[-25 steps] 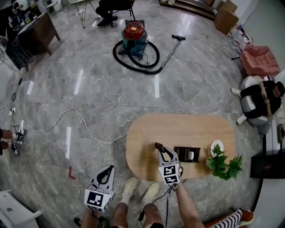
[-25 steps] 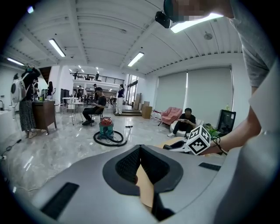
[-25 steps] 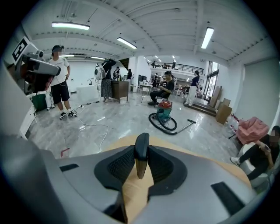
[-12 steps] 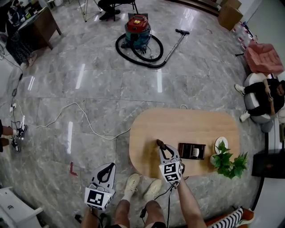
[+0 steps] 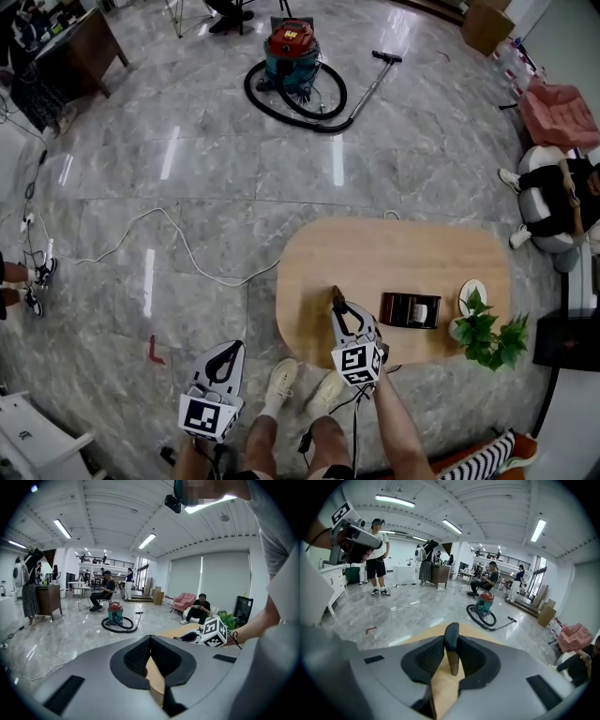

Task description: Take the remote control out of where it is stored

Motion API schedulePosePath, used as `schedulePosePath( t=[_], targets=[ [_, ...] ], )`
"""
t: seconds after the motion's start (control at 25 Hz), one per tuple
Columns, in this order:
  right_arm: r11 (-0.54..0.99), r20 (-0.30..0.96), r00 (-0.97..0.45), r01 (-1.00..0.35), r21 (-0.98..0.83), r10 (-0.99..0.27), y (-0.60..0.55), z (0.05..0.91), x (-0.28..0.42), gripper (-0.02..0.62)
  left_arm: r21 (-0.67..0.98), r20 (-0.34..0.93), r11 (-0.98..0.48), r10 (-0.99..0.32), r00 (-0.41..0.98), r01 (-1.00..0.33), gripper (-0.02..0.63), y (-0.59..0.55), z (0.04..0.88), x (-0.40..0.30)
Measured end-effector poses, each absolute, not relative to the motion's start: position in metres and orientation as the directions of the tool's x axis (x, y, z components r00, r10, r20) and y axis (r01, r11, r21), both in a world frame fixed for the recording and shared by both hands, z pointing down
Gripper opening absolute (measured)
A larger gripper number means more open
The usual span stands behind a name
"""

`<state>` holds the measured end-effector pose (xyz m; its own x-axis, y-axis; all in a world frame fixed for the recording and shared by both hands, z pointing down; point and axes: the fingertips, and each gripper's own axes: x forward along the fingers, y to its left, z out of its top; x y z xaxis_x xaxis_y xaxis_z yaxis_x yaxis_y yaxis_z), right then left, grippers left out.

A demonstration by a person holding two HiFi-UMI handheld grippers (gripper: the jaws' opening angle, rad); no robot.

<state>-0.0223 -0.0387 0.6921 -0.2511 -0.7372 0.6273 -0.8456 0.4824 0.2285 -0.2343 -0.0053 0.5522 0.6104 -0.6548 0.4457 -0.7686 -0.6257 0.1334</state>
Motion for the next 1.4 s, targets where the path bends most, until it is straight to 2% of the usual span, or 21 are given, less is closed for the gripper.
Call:
schedulePosePath(
  t=[0.68,1.04,1.4],
  targets=[
    [0.562,0.590,-0.312,-0.770,0.301,-0.744,-0.019,0.704,-0.049,0.103,0.168,0.469,-0.621,-0.632,0.616,-0.765,0.006,0.008,0.573,-0.235],
    [0.621,0.661,-0.288,-0.704,0.344,-0.693,-0.004,0.740,-0.051,0.121,0.169,0.483,-0.609,-0.634,0.604,-0.775,0.006,0.006,0.579,-0.241],
    [0.643,0.671,-0.278,-0.661,0.386,-0.688,0.002,0.766,-0.059,0.124,0.159,0.501,-0.605,-0.632,0.592,-0.780,0.006,0.008,0.589,-0.247]
  ],
)
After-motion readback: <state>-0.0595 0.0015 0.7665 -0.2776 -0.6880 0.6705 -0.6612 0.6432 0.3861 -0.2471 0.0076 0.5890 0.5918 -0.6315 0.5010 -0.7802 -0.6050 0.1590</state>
